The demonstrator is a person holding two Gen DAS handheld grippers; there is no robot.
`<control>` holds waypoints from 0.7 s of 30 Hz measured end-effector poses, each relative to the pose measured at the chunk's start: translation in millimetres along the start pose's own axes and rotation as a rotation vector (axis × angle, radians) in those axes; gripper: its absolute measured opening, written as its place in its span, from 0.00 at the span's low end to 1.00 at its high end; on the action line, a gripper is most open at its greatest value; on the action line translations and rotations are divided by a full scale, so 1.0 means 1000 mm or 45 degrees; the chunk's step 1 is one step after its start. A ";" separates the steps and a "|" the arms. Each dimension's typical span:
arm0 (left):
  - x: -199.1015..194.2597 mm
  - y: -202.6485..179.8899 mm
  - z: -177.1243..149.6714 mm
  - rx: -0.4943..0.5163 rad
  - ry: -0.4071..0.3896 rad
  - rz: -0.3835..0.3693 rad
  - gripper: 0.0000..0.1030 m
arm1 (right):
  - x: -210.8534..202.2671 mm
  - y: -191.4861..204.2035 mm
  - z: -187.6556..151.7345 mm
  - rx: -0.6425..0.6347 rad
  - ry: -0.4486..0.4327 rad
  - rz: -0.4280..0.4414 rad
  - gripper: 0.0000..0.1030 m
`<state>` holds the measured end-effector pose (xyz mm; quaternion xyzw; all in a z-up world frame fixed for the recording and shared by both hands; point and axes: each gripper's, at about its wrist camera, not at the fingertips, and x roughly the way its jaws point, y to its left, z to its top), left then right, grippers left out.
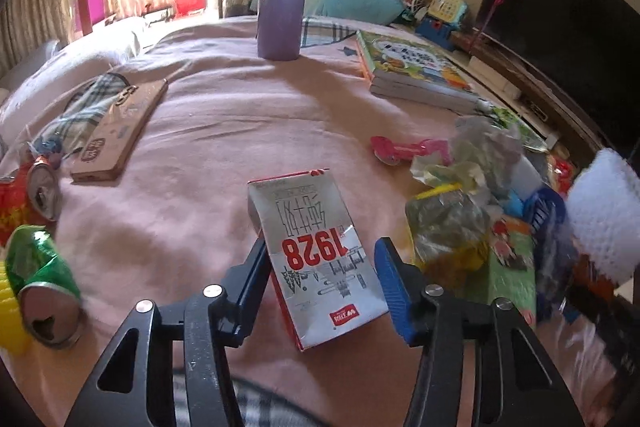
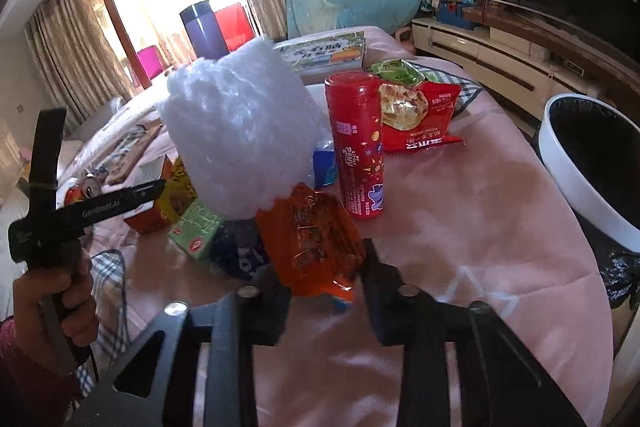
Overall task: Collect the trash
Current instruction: 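Grasp the red-white milk carton with the left gripper while the right grasps the orange wrapper, then carry the milk carton and orange wrapper over the black-and-white bin with both grippers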
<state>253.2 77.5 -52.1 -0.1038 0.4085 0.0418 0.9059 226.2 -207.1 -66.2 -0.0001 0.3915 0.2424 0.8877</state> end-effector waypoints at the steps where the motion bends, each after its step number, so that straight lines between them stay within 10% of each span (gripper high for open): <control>1: -0.006 0.001 -0.004 0.006 -0.011 -0.003 0.48 | -0.005 -0.001 -0.002 0.006 -0.008 0.009 0.22; 21: -0.127 -0.036 -0.056 0.168 -0.159 -0.249 0.43 | -0.072 -0.013 -0.031 -0.100 -0.093 -0.219 0.20</control>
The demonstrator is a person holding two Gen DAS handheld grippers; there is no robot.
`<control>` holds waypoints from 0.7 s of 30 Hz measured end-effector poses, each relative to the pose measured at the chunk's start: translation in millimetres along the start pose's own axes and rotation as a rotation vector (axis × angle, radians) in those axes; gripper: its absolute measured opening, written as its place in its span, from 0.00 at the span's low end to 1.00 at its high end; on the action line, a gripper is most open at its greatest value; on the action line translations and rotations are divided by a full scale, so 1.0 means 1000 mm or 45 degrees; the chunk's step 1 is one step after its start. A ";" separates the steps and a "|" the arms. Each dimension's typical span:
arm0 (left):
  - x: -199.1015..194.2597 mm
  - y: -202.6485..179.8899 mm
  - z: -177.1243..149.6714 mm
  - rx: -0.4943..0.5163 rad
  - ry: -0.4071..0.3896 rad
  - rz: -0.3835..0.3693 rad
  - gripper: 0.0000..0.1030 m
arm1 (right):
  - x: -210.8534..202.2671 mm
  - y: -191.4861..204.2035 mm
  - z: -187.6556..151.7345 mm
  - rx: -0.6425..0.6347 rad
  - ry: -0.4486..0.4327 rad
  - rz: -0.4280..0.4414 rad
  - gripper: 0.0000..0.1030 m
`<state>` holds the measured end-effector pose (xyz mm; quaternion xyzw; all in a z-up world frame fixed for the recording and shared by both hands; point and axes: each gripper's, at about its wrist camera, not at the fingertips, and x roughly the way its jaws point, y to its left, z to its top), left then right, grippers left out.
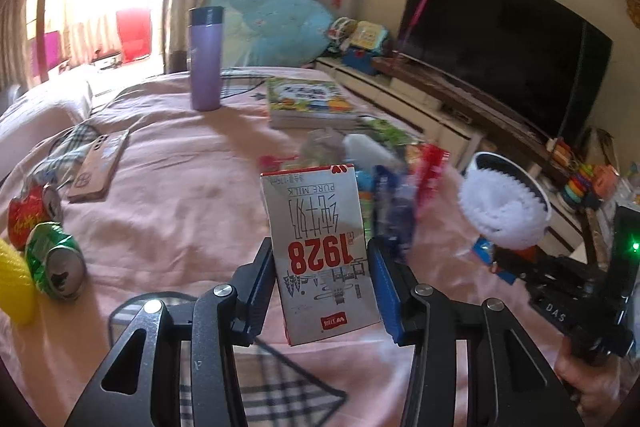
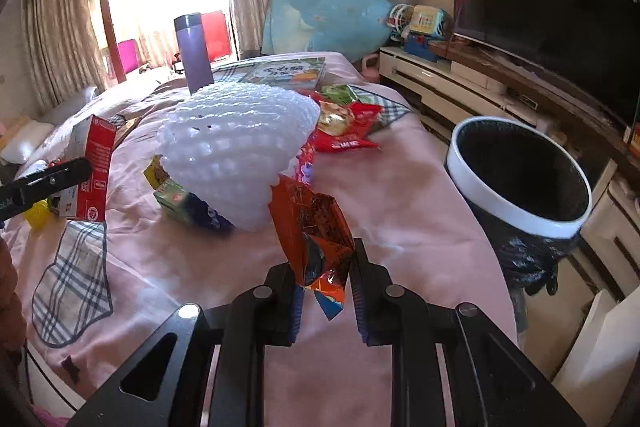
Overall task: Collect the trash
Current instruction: 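Carry the milk carton and orange wrapper over the black-and-white bin with both grippers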
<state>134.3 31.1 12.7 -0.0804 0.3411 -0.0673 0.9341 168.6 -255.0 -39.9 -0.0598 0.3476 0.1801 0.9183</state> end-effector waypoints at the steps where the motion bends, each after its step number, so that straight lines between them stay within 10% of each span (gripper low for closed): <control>1: -0.001 -0.004 0.001 0.009 0.002 -0.012 0.43 | -0.002 -0.001 -0.001 0.009 -0.001 0.005 0.20; 12: 0.006 -0.029 0.010 0.086 0.019 -0.045 0.43 | -0.004 -0.024 -0.007 0.151 0.026 0.157 0.20; 15: 0.012 -0.035 0.011 0.097 0.023 -0.054 0.43 | 0.000 -0.052 -0.010 0.389 0.058 0.407 0.20; 21: 0.026 -0.041 0.011 0.103 0.052 -0.077 0.43 | -0.001 -0.036 -0.001 0.161 0.087 0.180 0.20</control>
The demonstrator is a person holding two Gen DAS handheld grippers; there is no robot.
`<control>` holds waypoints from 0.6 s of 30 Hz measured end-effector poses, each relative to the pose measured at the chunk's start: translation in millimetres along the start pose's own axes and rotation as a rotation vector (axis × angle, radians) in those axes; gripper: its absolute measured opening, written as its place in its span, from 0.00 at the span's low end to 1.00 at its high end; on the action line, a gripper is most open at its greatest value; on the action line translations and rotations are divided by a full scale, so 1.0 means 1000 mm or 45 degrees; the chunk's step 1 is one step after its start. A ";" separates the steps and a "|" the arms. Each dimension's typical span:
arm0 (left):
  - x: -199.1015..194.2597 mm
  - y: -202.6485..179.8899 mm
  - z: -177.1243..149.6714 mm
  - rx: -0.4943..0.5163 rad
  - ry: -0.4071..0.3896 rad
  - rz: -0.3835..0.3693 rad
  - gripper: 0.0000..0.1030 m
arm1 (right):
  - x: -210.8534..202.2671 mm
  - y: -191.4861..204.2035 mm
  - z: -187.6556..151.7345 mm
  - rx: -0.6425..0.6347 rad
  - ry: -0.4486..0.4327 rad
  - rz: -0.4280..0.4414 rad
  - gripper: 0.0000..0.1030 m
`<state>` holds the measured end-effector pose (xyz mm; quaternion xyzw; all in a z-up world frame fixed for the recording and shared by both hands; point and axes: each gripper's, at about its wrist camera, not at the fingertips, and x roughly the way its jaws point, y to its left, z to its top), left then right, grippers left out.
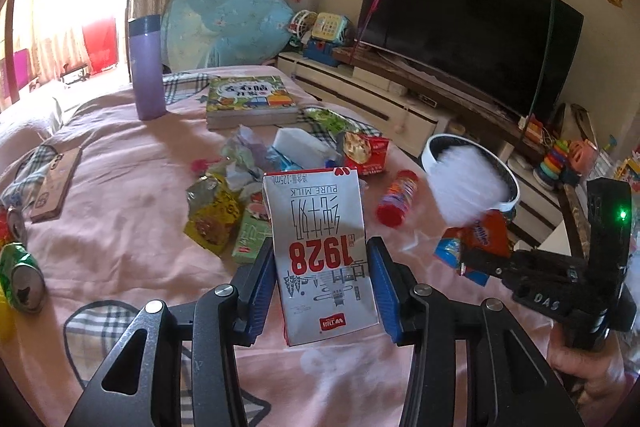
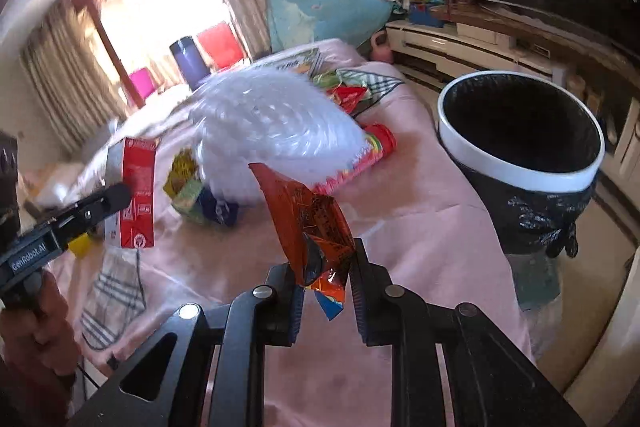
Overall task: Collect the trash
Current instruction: 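Carry the milk carton and orange wrapper over the black-and-white bin with both grippers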
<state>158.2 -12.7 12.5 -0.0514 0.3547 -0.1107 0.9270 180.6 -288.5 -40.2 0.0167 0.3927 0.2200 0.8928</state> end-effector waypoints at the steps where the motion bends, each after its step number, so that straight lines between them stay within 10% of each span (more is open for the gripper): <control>1: 0.003 0.000 0.000 -0.007 0.005 -0.003 0.43 | 0.003 0.003 0.000 -0.023 0.007 -0.021 0.20; 18: 0.063 -0.069 0.049 0.120 0.050 -0.253 0.43 | -0.047 -0.067 0.021 0.202 -0.191 -0.013 0.20</control>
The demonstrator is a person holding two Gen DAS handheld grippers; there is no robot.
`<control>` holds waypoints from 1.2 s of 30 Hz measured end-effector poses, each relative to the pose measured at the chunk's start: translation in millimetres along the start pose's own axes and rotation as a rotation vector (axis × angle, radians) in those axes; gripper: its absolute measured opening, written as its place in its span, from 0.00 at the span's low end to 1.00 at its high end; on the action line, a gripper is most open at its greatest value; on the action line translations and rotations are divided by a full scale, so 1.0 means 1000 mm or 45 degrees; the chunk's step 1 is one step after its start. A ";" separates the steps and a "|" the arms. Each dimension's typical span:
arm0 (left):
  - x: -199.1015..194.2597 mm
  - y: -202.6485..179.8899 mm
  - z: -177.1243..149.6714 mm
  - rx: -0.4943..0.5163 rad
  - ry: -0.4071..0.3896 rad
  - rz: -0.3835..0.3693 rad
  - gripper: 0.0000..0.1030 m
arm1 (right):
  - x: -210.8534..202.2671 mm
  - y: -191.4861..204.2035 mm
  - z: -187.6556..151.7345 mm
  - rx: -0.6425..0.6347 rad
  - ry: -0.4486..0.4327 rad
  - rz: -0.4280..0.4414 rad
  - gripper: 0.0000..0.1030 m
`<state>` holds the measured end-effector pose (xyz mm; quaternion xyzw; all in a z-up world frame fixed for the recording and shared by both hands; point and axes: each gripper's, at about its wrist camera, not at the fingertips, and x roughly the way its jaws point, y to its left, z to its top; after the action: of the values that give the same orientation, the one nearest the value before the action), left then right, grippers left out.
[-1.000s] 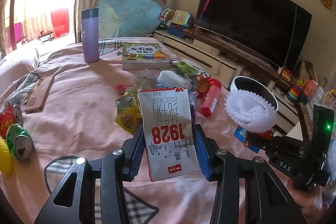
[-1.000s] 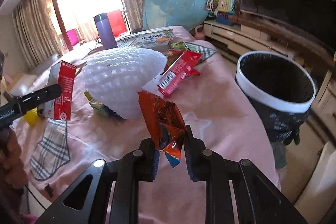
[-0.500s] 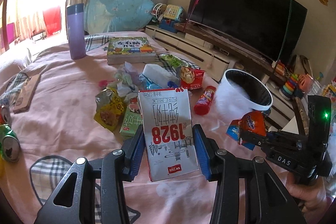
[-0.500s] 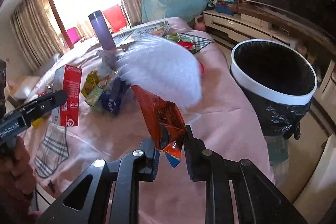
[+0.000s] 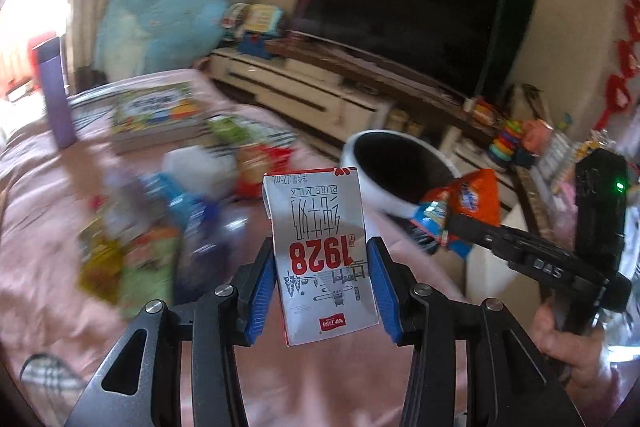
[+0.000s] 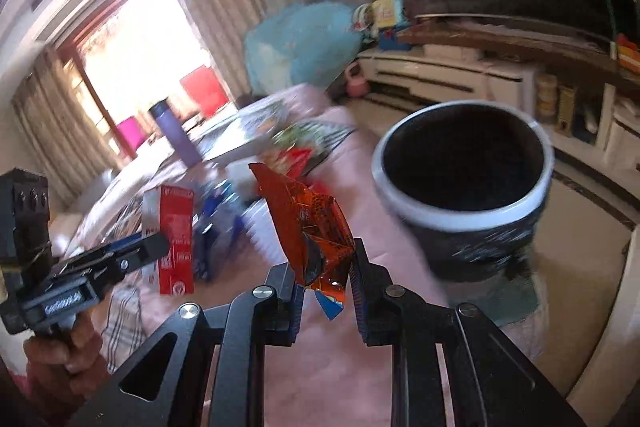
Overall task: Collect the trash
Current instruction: 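Carry the milk carton and orange wrapper over the black-and-white bin with both grippers, then open both grippers to drop the carton and wrapper into the bin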
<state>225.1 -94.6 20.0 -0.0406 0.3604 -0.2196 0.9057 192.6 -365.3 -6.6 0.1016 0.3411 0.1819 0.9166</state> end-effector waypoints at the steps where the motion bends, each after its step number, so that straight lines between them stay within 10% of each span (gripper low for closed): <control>1: 0.008 -0.006 0.006 0.011 0.004 -0.021 0.43 | -0.002 -0.009 0.004 0.027 -0.006 0.005 0.20; 27: 0.227 -0.072 0.124 0.107 0.227 -0.118 0.44 | 0.038 -0.143 0.077 0.195 0.010 -0.075 0.25; 31: 0.232 -0.074 0.130 0.118 0.230 -0.116 0.61 | 0.045 -0.153 0.080 0.234 0.019 -0.067 0.54; 36: 0.214 -0.067 0.119 0.094 0.194 -0.107 0.65 | 0.039 -0.157 0.079 0.278 -0.006 -0.064 0.61</control>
<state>417.6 -256.7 -12.9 -0.0052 0.4180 -0.2729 0.8664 313.3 -497.6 -19.4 0.1928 0.3591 0.1205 0.9052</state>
